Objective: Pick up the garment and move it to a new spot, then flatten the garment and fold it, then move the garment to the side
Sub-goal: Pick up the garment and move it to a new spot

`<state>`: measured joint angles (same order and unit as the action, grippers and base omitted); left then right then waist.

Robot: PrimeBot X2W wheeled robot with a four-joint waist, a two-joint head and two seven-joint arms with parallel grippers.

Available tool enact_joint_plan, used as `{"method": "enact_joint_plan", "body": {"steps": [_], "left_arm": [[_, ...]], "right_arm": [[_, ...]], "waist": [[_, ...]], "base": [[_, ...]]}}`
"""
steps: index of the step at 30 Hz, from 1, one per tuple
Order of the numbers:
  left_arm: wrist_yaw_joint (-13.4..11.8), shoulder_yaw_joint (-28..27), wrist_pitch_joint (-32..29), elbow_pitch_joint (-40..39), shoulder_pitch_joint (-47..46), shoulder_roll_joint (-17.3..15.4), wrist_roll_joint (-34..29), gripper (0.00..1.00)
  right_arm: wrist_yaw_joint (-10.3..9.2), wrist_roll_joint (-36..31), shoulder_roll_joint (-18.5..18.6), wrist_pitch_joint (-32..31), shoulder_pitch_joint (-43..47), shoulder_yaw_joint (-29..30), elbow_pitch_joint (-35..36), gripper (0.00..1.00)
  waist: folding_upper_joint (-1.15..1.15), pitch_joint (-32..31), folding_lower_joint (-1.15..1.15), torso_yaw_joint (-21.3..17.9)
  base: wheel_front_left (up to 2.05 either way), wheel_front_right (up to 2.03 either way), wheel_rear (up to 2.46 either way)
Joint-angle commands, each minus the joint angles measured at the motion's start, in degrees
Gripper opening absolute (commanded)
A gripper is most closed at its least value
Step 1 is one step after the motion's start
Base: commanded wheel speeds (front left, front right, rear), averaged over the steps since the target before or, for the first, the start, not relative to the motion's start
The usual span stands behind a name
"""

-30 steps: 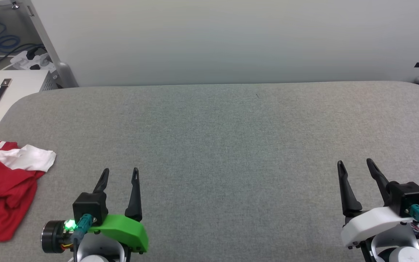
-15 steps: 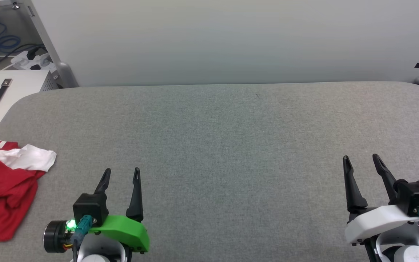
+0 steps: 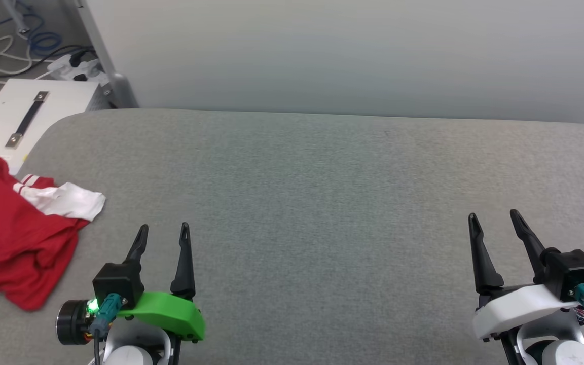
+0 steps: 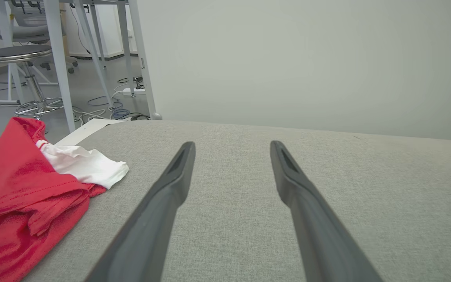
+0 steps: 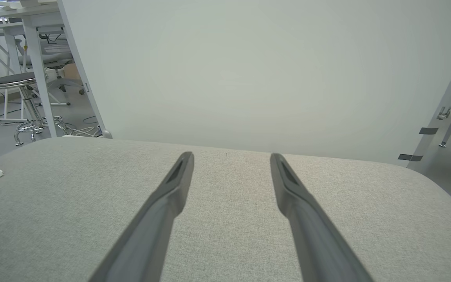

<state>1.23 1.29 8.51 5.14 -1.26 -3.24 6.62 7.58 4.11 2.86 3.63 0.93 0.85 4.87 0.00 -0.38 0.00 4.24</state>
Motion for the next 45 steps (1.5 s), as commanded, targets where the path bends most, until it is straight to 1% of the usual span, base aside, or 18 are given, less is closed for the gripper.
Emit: {"method": "enact_joint_plan", "body": {"steps": [1, 17, 27, 36, 45], "left_arm": [[-0.16, -0.45, 0.59, 0.33, -0.9, 0.22, 0.65, 1.0], [0.33, -3.09, 2.49, 0.96, -1.34, 0.26, 0.91, 1.0], [0.87, -4.39, 3.67, 1.57, -0.93, 0.29, 0.96, 1.0], [1.61, -5.08, 4.75, 1.72, -0.82, 0.24, 0.81, 1.0], [2.04, -5.4, 5.8, 2.29, -1.26, 0.29, 1.39, 1.0]], "right_arm": [[-0.05, -0.39, 0.01, 0.43, -0.87, -0.38, 0.43, 1.0], [-0.06, -0.58, 0.43, 0.94, -1.81, -4.55, 0.49, 1.0], [-0.07, -0.28, 0.94, 1.27, -2.39, -6.88, 0.47, 1.0], [-0.08, 0.14, 0.98, 1.86, -2.68, -8.18, 0.46, 1.0], [-0.08, 0.37, 1.15, 2.19, -2.88, -9.03, 0.9, 1.0]], "waist": [[0.0, 0.02, 0.0, 2.19], [0.0, 0.44, 0.0, 14.49], [0.0, 0.11, 0.0, 21.47], [0.0, 0.44, 0.0, 26.42], [0.0, 0.9, 0.0, 29.94]], "base": [[0.0, 0.0, 0.0], [0.0, 0.0, 0.0], [0.0, 0.0, 0.0], [0.0, 0.0, 0.0], [0.0, 0.0, 0.0]]}}
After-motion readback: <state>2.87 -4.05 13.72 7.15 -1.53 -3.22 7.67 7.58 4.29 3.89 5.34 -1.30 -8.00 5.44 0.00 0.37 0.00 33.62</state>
